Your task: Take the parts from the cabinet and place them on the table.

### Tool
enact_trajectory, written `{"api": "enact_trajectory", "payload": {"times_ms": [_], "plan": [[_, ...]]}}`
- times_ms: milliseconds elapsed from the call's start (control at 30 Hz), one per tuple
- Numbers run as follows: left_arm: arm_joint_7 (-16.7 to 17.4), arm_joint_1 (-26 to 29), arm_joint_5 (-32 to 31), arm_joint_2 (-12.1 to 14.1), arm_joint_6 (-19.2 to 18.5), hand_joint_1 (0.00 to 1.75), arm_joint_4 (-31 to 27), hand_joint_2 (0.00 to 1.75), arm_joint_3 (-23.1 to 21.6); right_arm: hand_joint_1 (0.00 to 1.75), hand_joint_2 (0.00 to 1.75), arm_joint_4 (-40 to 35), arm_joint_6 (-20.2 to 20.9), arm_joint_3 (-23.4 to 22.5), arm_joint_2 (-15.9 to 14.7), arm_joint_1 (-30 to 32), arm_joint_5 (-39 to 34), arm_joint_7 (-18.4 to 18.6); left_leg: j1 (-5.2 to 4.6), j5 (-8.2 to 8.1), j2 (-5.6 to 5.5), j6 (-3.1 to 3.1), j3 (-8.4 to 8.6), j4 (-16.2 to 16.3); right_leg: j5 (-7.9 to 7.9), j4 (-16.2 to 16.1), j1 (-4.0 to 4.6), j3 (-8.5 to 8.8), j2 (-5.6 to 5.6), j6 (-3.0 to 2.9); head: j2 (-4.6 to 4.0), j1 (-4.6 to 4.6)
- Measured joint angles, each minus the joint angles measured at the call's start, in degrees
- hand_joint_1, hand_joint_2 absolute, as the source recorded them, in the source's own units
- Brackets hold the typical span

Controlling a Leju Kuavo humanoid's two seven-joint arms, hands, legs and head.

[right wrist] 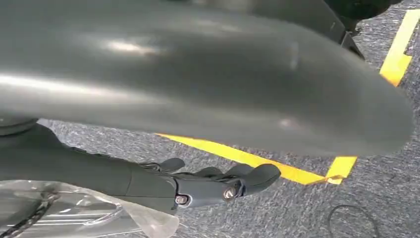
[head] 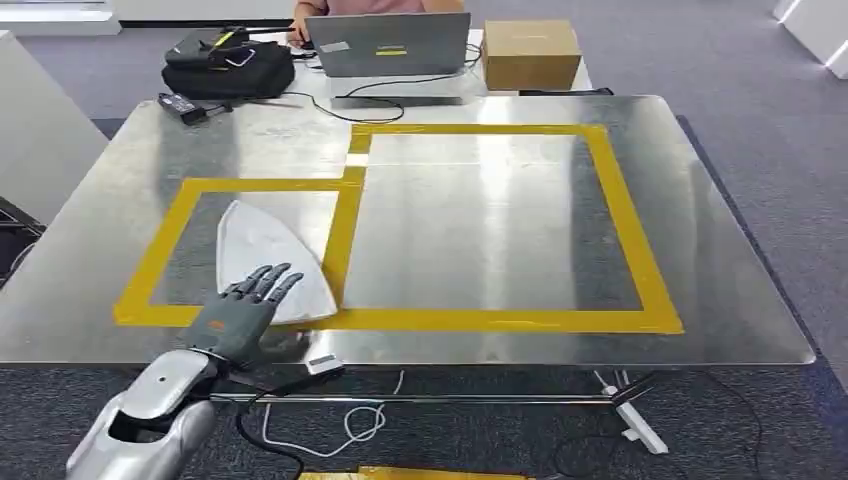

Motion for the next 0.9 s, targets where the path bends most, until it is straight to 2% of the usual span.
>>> {"api": "enact_trajectory", "payload": {"times_ms": [333,467,900], "plan": [[-2.6,0.3,1.5,-2.7,0.7,0.00,-2.2,0.00,1.2,0.00,0.00,-0.3,0.4,-0.1,0.0,0.6,-0.3,0.2,0.00,0.00,0.00,0.00,0.00,0.0,0.00,0.0,0.00,0.00,-0.01,0.00,0.00,0.00],[-2.6,0.1,1.9,-3.7,0.6,0.00,-3.1,0.00,1.2,0.00,0.00,-0.5,0.6,-0.4,0.0,0.9,-0.3,0.2,0.00,0.00,0.00,0.00,0.01,0.0,0.00,0.0,0.00,0.00,0.00,0.00,0.00,0.00],[-2.6,0.1,3.2,-4.1,1.3,0.00,-4.2,0.00,1.3,0.00,0.00,-0.5,1.3,-1.6,0.0,0.8,1.1,-0.7,0.00,0.00,0.00,0.00,0.00,0.0,0.00,0.0,0.00,0.00,0.00,0.00,0.00,0.00]]}}
